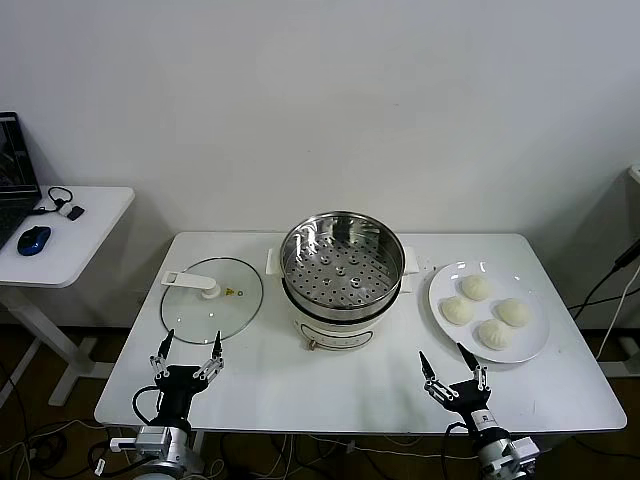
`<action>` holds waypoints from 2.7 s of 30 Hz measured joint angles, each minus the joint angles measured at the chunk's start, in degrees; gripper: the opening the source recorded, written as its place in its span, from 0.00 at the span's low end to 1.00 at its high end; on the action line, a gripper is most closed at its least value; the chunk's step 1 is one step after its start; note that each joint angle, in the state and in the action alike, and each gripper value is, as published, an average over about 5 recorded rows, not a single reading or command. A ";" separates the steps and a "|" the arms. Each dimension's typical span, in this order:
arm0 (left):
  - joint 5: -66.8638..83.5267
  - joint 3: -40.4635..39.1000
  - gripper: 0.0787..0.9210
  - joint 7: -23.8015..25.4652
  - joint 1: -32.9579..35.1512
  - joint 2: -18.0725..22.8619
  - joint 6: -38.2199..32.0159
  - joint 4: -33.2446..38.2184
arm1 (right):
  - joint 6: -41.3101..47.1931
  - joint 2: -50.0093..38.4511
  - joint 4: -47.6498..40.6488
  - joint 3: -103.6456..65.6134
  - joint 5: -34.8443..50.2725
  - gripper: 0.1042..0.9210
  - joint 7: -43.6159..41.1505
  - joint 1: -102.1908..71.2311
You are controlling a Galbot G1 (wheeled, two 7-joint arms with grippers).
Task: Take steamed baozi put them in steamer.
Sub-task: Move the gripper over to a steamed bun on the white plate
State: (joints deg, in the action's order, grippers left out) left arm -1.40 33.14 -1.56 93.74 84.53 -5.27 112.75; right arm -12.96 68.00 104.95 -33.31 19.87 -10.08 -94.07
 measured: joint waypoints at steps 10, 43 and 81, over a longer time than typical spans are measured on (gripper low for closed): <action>-0.05 -0.53 0.88 0.73 -0.12 -0.17 0.08 0.59 | 2.40 -8.21 -1.82 -5.40 1.75 0.88 -6.64 4.01; 0.57 -1.97 0.88 1.12 -1.20 -0.83 -0.16 0.46 | 5.61 -38.74 -42.13 40.18 -11.78 0.88 -55.24 73.82; 0.03 -1.70 0.88 1.09 -0.95 -0.33 0.49 1.08 | -5.51 -11.02 -81.89 50.58 -52.11 0.88 -57.01 95.38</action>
State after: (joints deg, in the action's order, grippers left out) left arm -1.37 31.44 -0.47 92.79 84.20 -4.77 113.83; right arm -18.46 56.98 23.06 17.27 -32.24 -67.09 1.32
